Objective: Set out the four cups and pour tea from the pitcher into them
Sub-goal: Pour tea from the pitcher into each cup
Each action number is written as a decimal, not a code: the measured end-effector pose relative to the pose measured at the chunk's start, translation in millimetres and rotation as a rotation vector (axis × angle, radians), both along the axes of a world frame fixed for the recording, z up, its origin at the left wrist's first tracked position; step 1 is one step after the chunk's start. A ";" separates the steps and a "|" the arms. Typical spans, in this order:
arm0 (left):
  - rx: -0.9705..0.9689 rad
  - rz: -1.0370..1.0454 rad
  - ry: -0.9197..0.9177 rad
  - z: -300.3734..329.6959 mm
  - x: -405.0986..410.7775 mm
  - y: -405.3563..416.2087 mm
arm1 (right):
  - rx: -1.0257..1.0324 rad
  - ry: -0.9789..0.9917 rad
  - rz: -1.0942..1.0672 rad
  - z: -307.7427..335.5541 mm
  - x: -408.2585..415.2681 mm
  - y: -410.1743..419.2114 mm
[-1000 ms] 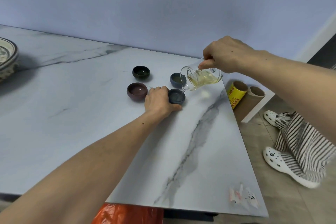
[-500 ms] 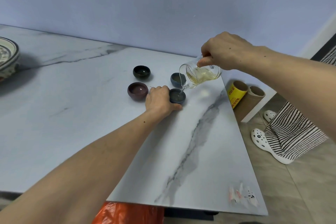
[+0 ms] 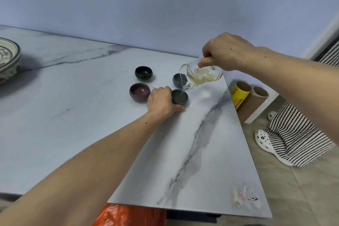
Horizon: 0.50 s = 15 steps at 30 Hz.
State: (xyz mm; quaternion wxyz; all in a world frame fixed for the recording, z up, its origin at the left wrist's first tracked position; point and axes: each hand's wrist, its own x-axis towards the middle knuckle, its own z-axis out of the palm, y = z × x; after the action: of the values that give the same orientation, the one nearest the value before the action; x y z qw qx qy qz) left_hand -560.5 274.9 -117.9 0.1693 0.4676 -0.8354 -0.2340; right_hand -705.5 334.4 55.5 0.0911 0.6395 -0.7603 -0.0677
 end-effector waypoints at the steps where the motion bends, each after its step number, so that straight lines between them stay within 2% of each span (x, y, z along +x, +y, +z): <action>1: -0.003 -0.001 -0.003 -0.2 0.0 -0.1 | 0.002 -0.012 -0.009 -1.3 -1.2 0.4; 15: 0.045 0.000 0.002 7.6 3.9 1.4 | 0.007 -0.395 -0.220 -22.6 -32.5 19.8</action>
State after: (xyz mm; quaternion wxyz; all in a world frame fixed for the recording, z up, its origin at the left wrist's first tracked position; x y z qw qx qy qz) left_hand -556.6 276.3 -110.2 0.1596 0.4712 -0.8297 -0.2531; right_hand -738.0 354.2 32.9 -0.0697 0.5538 -0.8284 0.0470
